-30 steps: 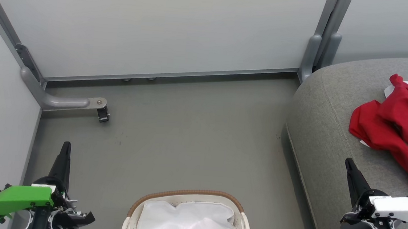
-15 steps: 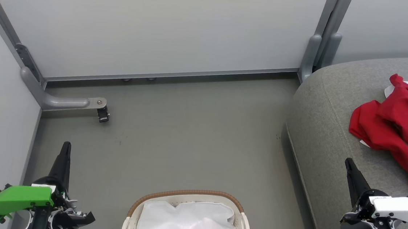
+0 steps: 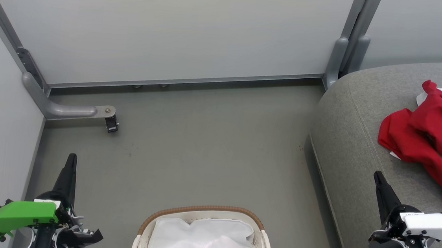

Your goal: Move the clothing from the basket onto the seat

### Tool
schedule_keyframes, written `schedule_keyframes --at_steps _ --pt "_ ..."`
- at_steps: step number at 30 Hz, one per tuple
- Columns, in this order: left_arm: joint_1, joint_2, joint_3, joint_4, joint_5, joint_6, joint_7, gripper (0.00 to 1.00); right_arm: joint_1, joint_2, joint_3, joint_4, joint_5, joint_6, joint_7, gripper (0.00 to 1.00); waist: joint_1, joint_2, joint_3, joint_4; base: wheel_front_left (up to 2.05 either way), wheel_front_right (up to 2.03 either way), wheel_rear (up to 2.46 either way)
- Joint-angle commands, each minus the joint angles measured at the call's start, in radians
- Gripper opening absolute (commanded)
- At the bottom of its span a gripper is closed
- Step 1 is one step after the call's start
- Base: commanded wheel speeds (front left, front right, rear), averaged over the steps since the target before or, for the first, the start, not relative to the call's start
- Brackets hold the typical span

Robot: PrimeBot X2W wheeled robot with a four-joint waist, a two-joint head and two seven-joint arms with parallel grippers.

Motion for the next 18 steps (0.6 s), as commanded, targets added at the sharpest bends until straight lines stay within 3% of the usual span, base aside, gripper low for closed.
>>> schedule_keyframes --at_steps 1,18 --pt "-0.011 0.001 0.003 -0.001 -0.003 0.0 0.003 0.0 0.011 -0.006 -0.002 -0.003 0.004 0.0 0.003 0.0 0.0 0.0 0.0 0.0 0.0 0.0 0.0" --pt "-0.011 0.001 0.003 0.0 -0.003 0.0 0.003 0.0 0.011 -0.006 -0.002 -0.003 0.004 0.0 0.003 0.0 0.0 0.0 0.0 0.0 0.0 0.0 0.0"
